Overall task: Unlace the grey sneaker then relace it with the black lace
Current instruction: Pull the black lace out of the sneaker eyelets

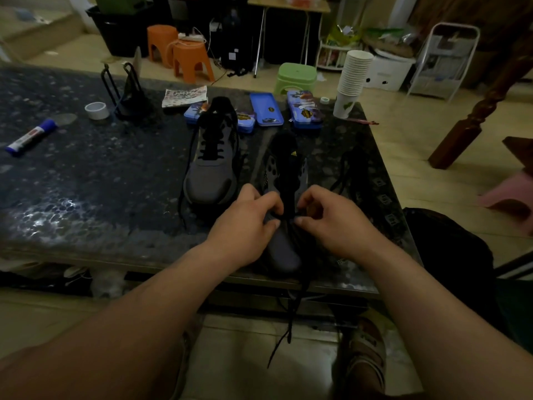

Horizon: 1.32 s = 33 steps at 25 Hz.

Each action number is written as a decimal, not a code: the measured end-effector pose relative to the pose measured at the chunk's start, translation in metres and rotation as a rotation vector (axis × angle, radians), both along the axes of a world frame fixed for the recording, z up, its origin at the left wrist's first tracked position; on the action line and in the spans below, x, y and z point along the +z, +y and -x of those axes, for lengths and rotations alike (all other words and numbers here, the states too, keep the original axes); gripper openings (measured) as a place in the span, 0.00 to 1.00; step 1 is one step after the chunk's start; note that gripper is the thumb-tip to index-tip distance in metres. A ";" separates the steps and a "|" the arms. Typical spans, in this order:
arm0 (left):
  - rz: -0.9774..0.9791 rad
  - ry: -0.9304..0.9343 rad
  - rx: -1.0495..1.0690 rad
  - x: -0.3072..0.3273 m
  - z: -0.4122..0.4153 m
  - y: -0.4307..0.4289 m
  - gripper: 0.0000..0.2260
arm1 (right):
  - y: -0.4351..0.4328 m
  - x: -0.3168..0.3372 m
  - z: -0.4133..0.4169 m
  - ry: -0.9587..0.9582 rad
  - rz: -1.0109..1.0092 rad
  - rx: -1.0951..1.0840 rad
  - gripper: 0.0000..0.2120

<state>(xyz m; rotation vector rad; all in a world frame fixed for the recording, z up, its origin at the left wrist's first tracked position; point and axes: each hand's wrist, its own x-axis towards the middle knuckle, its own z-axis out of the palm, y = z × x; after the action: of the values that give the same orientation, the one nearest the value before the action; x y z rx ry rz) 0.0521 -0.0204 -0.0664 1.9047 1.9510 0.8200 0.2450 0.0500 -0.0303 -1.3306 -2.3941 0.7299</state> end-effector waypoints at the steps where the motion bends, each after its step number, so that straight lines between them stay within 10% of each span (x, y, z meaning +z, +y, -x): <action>1: 0.005 0.009 0.004 0.001 -0.001 0.000 0.09 | -0.001 -0.002 0.003 -0.014 -0.046 0.024 0.10; 10: 0.056 -0.049 0.089 0.000 -0.014 0.001 0.16 | -0.007 0.000 0.018 -0.180 -0.139 0.013 0.05; 16: 0.029 -0.074 0.099 -0.003 -0.015 0.002 0.15 | -0.010 0.017 0.012 -0.045 0.311 0.097 0.16; 19: 0.021 -0.083 0.101 -0.003 -0.014 0.000 0.14 | -0.012 0.013 0.005 0.010 0.256 0.066 0.03; 33: -0.055 -0.038 0.100 0.011 -0.002 -0.001 0.05 | -0.003 -0.002 0.008 0.005 0.049 0.066 0.07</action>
<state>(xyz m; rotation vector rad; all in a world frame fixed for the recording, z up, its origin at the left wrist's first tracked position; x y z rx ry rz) 0.0543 -0.0216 -0.0553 1.8198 2.0345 0.9396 0.2370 0.0475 -0.0320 -1.2714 -2.4412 0.8141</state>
